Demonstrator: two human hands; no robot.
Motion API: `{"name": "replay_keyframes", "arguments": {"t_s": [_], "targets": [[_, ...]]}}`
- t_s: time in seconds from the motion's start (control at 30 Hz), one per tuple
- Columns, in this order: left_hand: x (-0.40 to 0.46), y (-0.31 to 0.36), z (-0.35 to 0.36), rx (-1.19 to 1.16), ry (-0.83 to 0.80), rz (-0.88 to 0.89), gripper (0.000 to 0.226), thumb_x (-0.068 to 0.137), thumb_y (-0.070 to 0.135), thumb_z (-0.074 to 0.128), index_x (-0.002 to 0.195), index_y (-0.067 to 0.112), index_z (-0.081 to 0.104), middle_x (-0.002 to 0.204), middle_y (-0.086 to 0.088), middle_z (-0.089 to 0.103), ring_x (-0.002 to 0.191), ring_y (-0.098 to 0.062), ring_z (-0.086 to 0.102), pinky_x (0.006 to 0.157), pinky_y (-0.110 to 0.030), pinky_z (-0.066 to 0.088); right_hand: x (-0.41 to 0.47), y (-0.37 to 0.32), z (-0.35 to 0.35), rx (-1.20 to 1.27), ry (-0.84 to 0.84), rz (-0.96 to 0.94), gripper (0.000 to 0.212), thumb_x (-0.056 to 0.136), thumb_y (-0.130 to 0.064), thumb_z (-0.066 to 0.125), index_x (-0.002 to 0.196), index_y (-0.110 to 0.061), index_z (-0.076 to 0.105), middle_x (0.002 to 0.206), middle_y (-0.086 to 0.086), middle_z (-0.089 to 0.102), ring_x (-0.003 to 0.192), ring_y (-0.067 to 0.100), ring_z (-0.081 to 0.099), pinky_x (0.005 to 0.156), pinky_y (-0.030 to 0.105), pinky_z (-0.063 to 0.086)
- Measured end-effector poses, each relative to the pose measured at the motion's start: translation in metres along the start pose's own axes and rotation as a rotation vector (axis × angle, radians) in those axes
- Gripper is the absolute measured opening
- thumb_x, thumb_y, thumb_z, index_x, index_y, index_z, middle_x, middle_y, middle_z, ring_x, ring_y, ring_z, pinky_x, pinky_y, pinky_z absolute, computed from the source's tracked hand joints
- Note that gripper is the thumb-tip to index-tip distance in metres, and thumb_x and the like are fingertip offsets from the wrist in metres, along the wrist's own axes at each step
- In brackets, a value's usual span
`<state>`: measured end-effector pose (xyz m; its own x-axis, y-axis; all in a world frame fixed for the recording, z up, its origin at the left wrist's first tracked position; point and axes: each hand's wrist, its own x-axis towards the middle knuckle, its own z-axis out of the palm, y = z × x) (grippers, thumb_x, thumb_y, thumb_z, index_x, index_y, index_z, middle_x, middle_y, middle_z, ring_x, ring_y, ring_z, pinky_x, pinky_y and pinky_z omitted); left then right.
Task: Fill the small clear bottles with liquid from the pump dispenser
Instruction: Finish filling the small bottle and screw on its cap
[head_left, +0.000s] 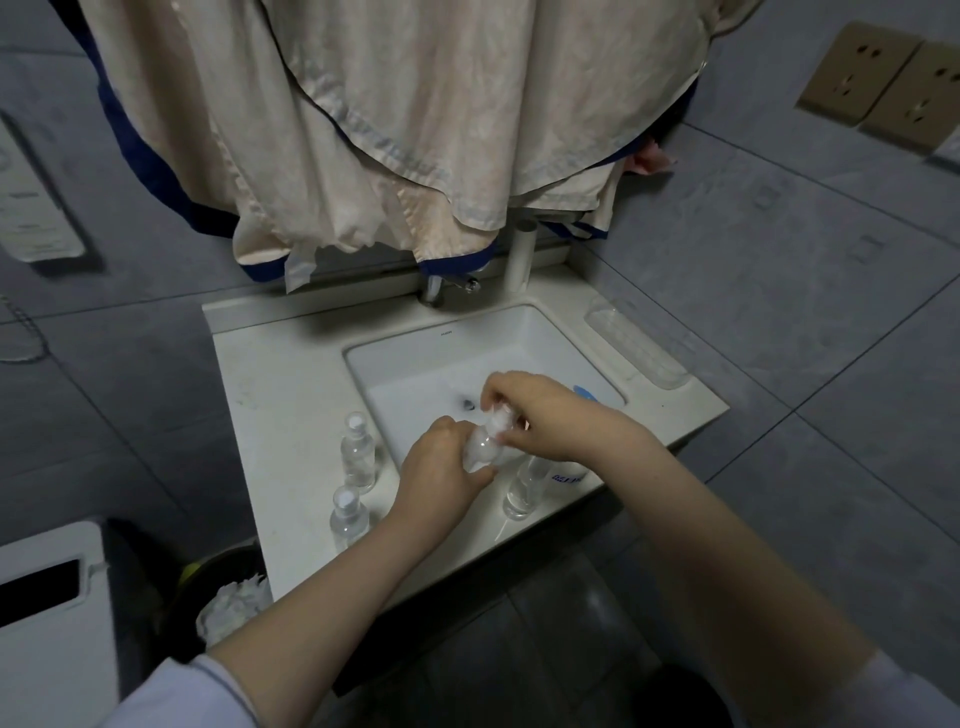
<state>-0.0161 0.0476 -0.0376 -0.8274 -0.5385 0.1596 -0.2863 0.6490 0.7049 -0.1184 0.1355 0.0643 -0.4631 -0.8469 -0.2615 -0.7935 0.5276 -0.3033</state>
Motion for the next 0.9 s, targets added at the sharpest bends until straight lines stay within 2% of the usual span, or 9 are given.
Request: {"name": "replay_keyframes", "arguments": {"t_s": [0.07,0.13,0.23,0.33,0.43,0.67,0.73,0.8,0.9], "targets": [[0.003,0.001,0.001,0.006,-0.003,0.010,0.020,0.071,0.030,0.069,0.086,0.022,0.058,0.076,0.008,0.042,0.068,-0.010,0.042,0.053,-0.014,0.022,0.004,-0.003,0.000,-0.120,0.039,0.084,0.027,0.094,-0.037,0.053,0.108,-0.013,0.055,0.097,0.003,0.052,0.085,0.020,0.051,0.065,0.028,0.037],[0.004,0.001,0.002,0.001,0.004,0.010,0.023,0.071,0.030,0.069,0.089,0.022,0.059,0.077,0.009,0.042,0.068,-0.008,0.041,0.053,-0.013,0.021,0.004,-0.001,0.000,-0.109,0.030,0.107,0.038,0.094,-0.044,0.050,0.115,-0.012,0.052,0.103,0.003,0.052,0.086,0.020,0.051,0.069,0.030,0.038],[0.006,0.001,0.003,-0.013,-0.007,-0.005,0.022,0.071,0.031,0.070,0.087,0.022,0.058,0.076,0.010,0.041,0.068,-0.007,0.040,0.052,-0.013,0.021,0.000,0.005,-0.004,0.063,0.026,0.028,0.037,0.089,-0.027,0.062,0.122,-0.018,0.046,0.108,-0.005,0.044,0.089,0.019,0.052,0.080,0.034,0.047],[0.008,0.000,0.001,-0.015,-0.013,-0.002,0.025,0.071,0.030,0.070,0.091,0.021,0.059,0.079,0.008,0.044,0.070,-0.010,0.042,0.054,-0.013,0.022,0.002,0.004,-0.005,-0.082,0.081,0.099,0.029,0.093,-0.043,0.052,0.103,-0.016,0.052,0.092,0.000,0.052,0.083,0.020,0.052,0.070,0.033,0.042],[0.009,0.002,0.001,-0.016,-0.020,0.010,0.024,0.071,0.031,0.070,0.089,0.018,0.060,0.080,0.005,0.047,0.070,-0.011,0.045,0.054,-0.015,0.025,0.002,0.005,-0.003,-0.018,0.049,0.042,0.038,0.088,-0.035,0.062,0.119,-0.019,0.046,0.108,0.000,0.052,0.089,0.020,0.054,0.078,0.036,0.047],[0.011,-0.003,0.002,-0.025,-0.043,0.000,0.028,0.070,0.030,0.073,0.093,0.020,0.061,0.083,0.004,0.050,0.075,-0.014,0.049,0.063,-0.024,0.032,0.002,0.006,-0.007,-0.015,0.070,0.075,0.035,0.086,-0.040,0.063,0.114,-0.021,0.056,0.096,-0.005,0.053,0.086,0.016,0.053,0.080,0.034,0.047],[0.011,-0.002,0.002,-0.027,-0.051,0.005,0.029,0.069,0.030,0.073,0.093,0.020,0.061,0.083,0.004,0.050,0.075,-0.014,0.048,0.064,-0.024,0.032,0.001,0.007,-0.008,-0.114,0.066,0.157,0.041,0.091,-0.054,0.048,0.102,-0.016,0.059,0.089,-0.003,0.054,0.084,0.017,0.052,0.073,0.033,0.042],[0.011,-0.002,0.003,-0.024,-0.051,0.014,0.027,0.069,0.031,0.073,0.091,0.020,0.061,0.080,0.005,0.049,0.073,-0.012,0.047,0.063,-0.022,0.031,0.000,0.009,-0.007,-0.063,0.061,0.191,0.049,0.091,-0.061,0.040,0.106,-0.016,0.055,0.092,-0.003,0.055,0.085,0.017,0.052,0.073,0.033,0.040],[0.012,0.000,0.004,-0.021,-0.059,0.021,0.028,0.069,0.031,0.073,0.091,0.020,0.061,0.080,0.006,0.047,0.072,-0.011,0.046,0.061,-0.021,0.029,-0.002,0.012,-0.004,0.015,-0.001,0.106,0.033,0.091,-0.047,0.053,0.110,-0.020,0.052,0.099,-0.005,0.052,0.089,0.017,0.053,0.077,0.032,0.044]]}}
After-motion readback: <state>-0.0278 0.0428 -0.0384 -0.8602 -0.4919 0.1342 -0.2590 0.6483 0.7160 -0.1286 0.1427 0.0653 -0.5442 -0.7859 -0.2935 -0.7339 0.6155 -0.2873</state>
